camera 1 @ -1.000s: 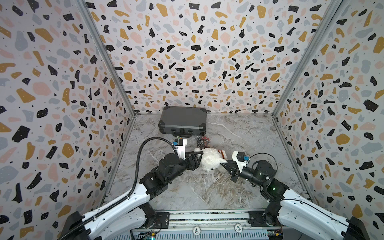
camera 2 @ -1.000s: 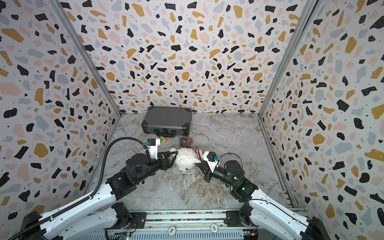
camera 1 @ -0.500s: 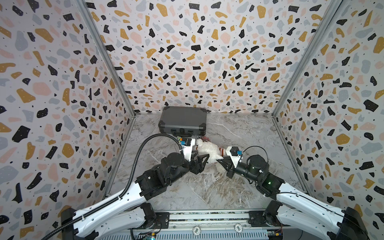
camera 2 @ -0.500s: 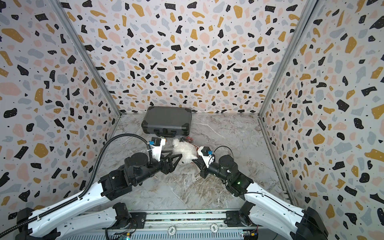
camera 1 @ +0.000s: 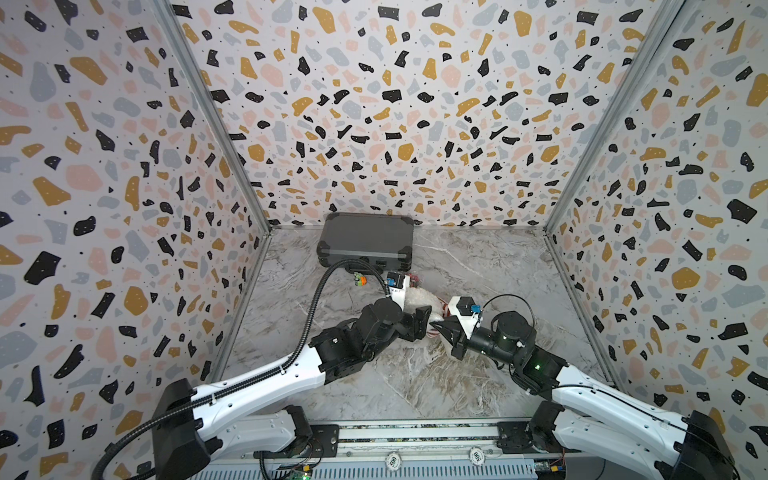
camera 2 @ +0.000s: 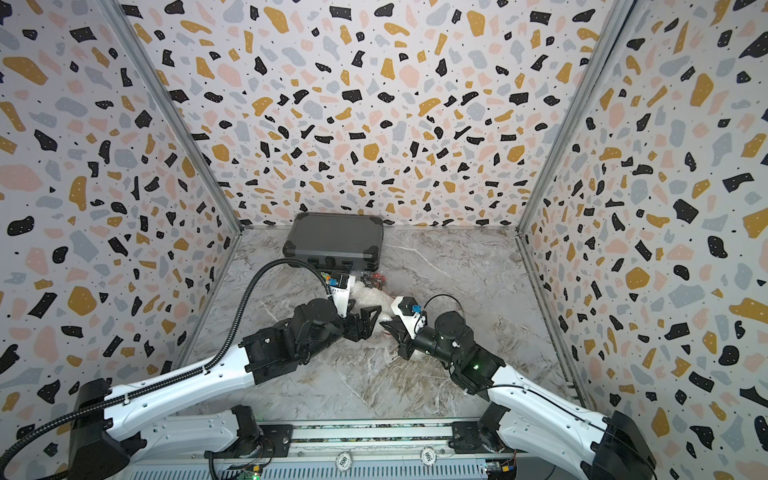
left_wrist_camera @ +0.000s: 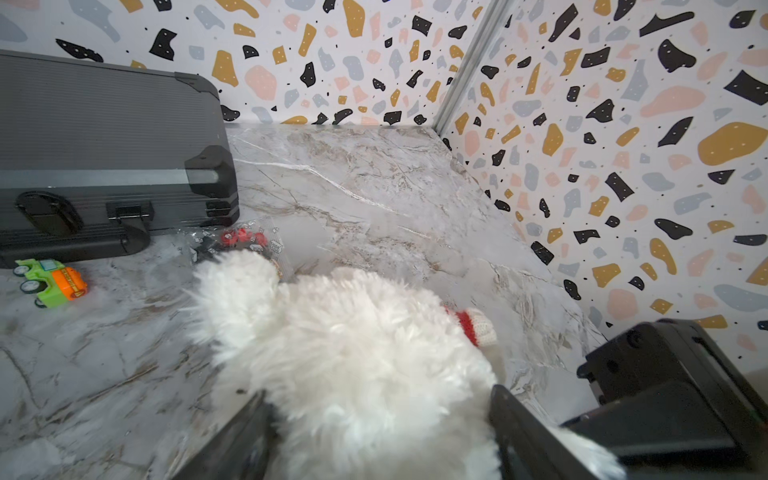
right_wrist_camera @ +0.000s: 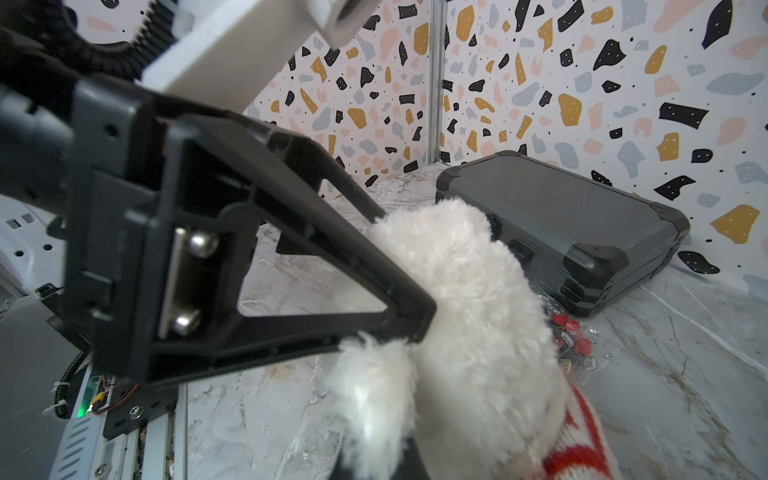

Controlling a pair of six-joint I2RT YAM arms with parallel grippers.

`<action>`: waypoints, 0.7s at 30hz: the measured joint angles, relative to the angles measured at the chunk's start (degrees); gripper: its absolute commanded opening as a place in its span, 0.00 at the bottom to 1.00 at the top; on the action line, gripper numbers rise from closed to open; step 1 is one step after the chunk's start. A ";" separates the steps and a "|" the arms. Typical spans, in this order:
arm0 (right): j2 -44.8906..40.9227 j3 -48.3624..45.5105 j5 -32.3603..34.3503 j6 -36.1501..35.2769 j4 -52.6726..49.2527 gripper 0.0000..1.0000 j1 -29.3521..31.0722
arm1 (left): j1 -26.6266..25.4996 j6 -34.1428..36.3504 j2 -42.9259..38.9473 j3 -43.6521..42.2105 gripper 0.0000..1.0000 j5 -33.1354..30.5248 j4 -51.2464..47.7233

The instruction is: Dress the teddy bear

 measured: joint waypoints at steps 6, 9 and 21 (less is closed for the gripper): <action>1.38 -0.46 -0.13 0.04 2.21 0.00 0.02 | -0.35 -2.67 1.18 -0.13 0.51 -1.73 1.42; 1.42 -1.29 -0.31 0.17 3.76 0.00 0.07 | -0.44 -3.52 1.18 -0.74 0.33 -1.88 2.69; -2.64 -3.80 0.26 3.08 5.73 0.48 0.33 | 1.14 -6.47 -0.52 -5.88 0.00 -1.25 6.43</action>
